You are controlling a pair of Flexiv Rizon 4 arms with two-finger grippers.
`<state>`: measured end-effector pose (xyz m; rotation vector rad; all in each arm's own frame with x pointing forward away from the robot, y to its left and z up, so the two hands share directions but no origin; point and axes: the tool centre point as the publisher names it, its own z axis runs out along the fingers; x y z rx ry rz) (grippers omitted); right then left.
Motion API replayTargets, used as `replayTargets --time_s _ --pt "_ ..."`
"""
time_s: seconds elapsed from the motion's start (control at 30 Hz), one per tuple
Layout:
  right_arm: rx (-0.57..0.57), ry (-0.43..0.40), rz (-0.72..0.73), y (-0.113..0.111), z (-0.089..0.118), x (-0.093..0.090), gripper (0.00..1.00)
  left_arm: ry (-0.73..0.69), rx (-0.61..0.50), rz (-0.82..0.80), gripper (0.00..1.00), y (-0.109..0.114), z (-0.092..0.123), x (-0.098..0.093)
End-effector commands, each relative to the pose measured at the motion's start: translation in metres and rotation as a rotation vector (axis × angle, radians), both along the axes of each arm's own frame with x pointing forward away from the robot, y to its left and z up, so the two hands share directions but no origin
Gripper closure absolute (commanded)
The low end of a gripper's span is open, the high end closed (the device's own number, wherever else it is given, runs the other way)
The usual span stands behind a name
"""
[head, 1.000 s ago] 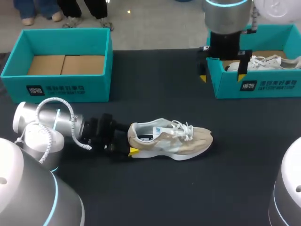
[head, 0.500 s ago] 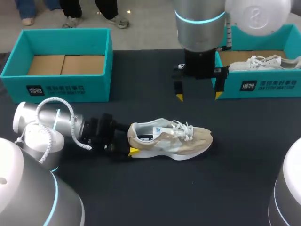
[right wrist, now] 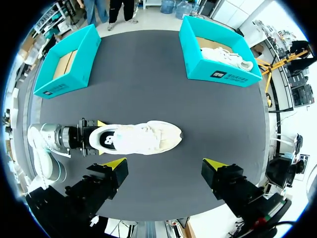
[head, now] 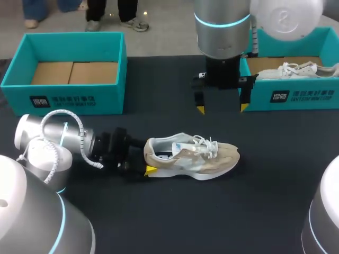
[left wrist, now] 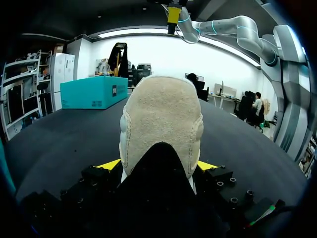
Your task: Take the shoe out of the shoebox, open the shoe tongue, remove and reinsert the insole, then place the shoe into the shoebox
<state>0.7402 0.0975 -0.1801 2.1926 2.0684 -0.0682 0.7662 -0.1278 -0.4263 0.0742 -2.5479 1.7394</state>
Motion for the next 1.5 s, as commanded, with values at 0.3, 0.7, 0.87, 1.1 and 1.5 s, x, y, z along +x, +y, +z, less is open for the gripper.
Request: replayTargets --time_s 0.3,0.7,0.87,1.1,1.5 --pt "-0.087 -0.069 0.053 0.049 -0.010 0.013 0.00 0.001 0.004 -0.001 1.00 0.001 -0.003 -0.001" --pt "-0.116 -0.017 0.124 0.089 -0.053 0.009 0.00 0.001 0.004 -0.001 1.00 0.001 -0.003 -0.001" --pt "-0.114 -0.007 0.133 0.100 -0.069 0.006 0.00 0.001 0.004 -0.001 1.00 0.001 -0.003 -0.001" --pt "-0.163 0.012 0.133 0.102 -0.089 0.003 0.00 0.001 0.004 -0.001 1.00 0.001 -0.003 -0.001" --pt "-0.163 0.012 0.133 0.102 -0.089 0.003 0.00 0.001 0.004 -0.001 1.00 0.001 -0.003 -0.001"
